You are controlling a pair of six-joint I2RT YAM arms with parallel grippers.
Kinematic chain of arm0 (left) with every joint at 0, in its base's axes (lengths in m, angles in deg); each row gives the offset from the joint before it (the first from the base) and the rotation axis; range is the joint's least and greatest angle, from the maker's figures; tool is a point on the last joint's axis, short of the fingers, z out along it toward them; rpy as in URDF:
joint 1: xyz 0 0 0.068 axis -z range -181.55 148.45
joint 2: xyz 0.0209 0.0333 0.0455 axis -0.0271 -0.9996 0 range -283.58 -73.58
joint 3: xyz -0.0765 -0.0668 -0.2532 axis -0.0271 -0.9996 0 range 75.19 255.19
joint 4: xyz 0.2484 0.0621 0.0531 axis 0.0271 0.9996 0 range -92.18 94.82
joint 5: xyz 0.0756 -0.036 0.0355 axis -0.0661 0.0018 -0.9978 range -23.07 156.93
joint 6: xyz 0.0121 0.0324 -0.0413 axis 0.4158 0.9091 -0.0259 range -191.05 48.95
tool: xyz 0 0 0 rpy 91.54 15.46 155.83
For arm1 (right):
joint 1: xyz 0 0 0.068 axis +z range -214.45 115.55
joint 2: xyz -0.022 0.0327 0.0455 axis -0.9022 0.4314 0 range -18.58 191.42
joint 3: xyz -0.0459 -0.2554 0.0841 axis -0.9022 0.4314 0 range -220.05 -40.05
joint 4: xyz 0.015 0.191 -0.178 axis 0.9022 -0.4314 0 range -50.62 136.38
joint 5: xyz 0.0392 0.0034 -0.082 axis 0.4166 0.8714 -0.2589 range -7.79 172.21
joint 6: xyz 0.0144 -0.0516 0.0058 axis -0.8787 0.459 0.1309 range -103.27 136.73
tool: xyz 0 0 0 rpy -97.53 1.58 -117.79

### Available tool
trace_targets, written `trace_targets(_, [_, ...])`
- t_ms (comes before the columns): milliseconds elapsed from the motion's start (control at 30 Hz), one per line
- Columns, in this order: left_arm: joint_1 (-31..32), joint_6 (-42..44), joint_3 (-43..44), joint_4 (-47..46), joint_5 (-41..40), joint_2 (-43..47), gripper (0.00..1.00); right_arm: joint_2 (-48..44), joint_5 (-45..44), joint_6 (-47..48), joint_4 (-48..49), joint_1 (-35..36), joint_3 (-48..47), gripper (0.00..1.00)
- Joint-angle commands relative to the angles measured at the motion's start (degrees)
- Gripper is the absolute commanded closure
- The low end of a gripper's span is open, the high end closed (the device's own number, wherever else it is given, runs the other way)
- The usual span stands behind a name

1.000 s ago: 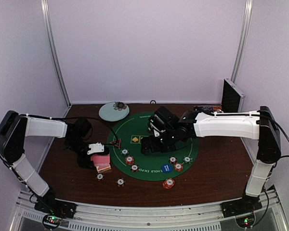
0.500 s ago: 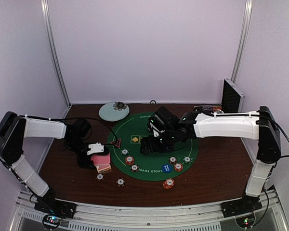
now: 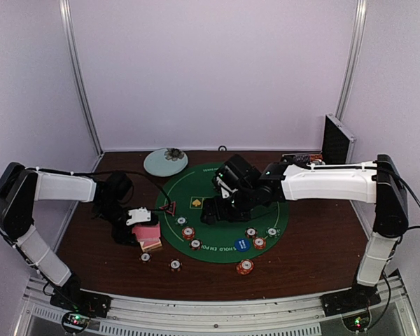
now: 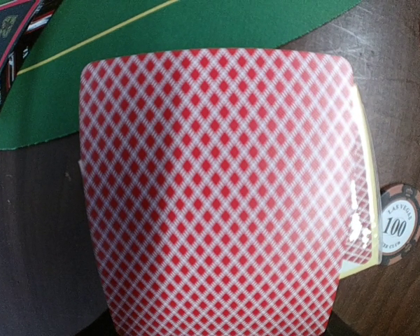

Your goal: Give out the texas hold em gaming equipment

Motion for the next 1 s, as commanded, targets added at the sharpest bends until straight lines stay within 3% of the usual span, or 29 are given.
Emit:
trace_targets(0, [0.3, 0.0, -2.4, -5.9, -2.5, -1.6, 1.00, 0.2, 1.2, -1.2, 1.9, -0.2, 0.3, 0.11])
trace_targets(367, [0.3, -1.0, -0.2, -4.4, -0.6, 2.4, 1.00, 0.4, 3.4, -2.6, 4.7, -0.3, 1.0, 0.12])
trace_targets(967, [0.3, -2.1, 5.3, 6.3, 5.3, 6.9, 1.00, 2.1, 13.7, -9.0, 16.4, -1.7, 3.8, 0.11])
